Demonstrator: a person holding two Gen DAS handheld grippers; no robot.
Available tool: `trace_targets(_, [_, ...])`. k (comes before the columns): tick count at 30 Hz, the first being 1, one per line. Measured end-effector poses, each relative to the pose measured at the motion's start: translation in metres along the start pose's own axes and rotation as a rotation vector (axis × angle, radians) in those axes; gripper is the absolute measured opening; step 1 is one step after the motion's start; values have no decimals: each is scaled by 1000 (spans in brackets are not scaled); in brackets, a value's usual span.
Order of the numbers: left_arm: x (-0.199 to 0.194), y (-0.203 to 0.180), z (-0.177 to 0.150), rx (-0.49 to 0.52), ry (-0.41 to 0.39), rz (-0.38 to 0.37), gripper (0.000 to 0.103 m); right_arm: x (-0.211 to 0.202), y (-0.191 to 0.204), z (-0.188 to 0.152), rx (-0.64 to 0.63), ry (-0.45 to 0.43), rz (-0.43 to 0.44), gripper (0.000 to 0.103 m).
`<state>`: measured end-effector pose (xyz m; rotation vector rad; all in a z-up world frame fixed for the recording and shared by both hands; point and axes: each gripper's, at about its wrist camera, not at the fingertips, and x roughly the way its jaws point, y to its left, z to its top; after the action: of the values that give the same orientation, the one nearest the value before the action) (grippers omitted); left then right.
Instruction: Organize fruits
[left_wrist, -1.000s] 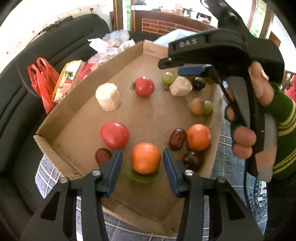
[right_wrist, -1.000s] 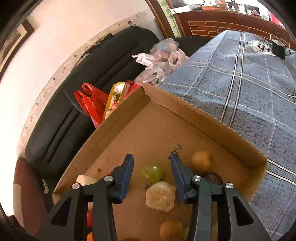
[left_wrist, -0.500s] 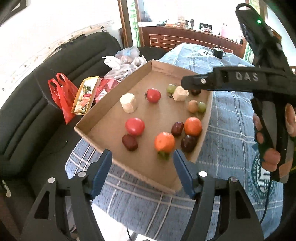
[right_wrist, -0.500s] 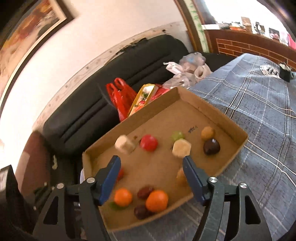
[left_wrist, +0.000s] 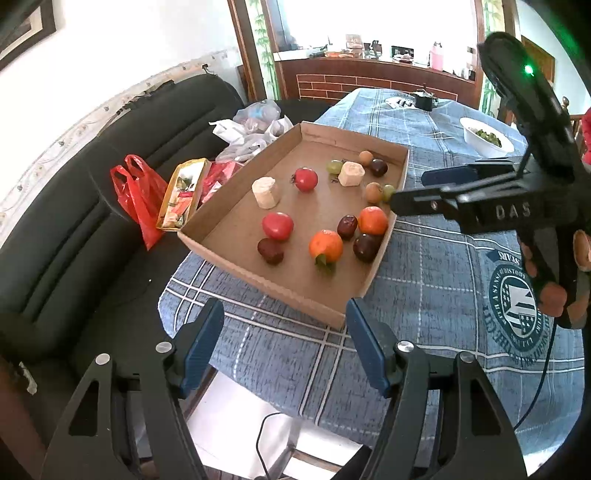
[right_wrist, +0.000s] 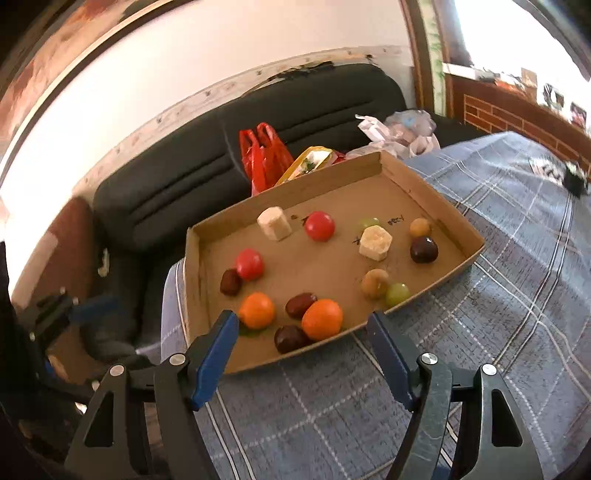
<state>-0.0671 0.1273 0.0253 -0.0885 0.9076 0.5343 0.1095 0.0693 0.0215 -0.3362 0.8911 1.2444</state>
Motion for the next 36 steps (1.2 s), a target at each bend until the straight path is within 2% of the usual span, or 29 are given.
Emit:
trace_targets(18, [-27,13,-14,-18,-49,12,68,-18,40,-22,-183,15,-76,74])
trace_targets(29, [-29,21,-16,-58,-48,-35,68,-16,51,-27,-267,36,-113,74])
trace_targets(36, [-38,29,-15,-104,-117,-8,68,-7,54,-25,-289,51,-116,74])
